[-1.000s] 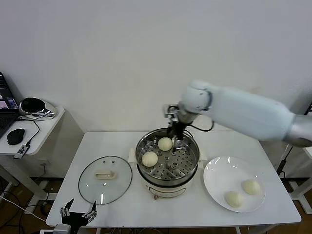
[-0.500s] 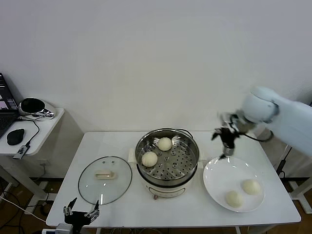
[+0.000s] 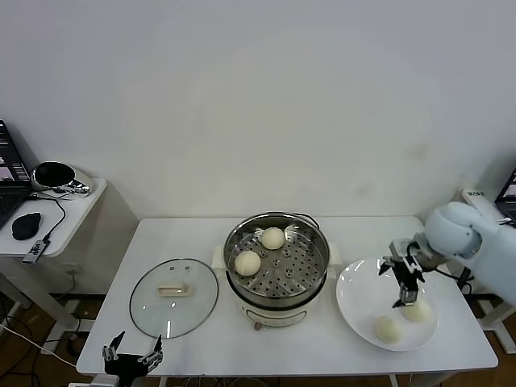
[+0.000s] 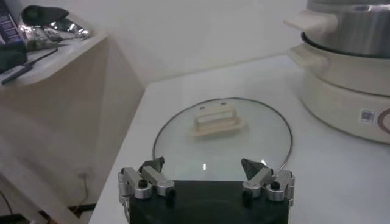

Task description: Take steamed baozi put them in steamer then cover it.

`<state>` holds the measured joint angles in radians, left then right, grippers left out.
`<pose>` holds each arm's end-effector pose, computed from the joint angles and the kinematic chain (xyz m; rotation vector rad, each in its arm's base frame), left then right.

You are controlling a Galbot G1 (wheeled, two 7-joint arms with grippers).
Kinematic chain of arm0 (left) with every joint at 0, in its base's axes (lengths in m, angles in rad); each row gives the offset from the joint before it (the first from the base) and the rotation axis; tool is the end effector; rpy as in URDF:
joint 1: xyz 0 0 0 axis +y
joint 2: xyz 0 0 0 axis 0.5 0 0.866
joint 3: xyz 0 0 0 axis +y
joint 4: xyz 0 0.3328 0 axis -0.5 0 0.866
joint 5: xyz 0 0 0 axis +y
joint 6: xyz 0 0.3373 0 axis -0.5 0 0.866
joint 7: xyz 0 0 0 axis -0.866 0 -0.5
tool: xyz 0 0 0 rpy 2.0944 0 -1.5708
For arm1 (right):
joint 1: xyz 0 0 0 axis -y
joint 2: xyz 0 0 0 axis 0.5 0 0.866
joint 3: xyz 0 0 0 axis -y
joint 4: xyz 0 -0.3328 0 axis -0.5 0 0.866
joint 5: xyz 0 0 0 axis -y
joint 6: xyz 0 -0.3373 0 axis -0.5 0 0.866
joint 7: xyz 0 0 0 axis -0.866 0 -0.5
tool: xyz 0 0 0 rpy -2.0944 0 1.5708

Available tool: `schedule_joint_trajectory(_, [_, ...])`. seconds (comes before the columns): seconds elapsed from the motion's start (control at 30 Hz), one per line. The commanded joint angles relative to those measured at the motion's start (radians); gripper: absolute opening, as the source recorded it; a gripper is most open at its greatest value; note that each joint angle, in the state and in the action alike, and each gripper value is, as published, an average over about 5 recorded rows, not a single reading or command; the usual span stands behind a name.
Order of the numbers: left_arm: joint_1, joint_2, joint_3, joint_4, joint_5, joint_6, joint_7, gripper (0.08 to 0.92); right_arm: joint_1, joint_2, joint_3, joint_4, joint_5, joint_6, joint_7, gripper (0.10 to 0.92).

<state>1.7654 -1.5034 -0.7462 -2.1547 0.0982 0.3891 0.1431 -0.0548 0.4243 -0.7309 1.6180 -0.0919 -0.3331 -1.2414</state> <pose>0.1130 0.0719 -0.2878 0.0614 -2.5902 -0.2937 0.4109 -0.1570 -0.1431 1.2987 -1.2804 1.3072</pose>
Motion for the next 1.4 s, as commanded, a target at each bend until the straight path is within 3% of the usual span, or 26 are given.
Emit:
schedule_joint_trajectory(0.03, [0.001,-0.006,0.003,0.007,0.007,0.000,0.000,0.823,-0.182,-0.015,0.095,-0.009,-0.076,0.017,0.006,0.823])
schedule_joint_trajectory(1.4, [-0.013,-0.003,-0.003,0.040,0.010,0.002,0.000,0.823,-0.282,0.052,0.129,-0.073,-0.068,-0.004,0.073,0.810])
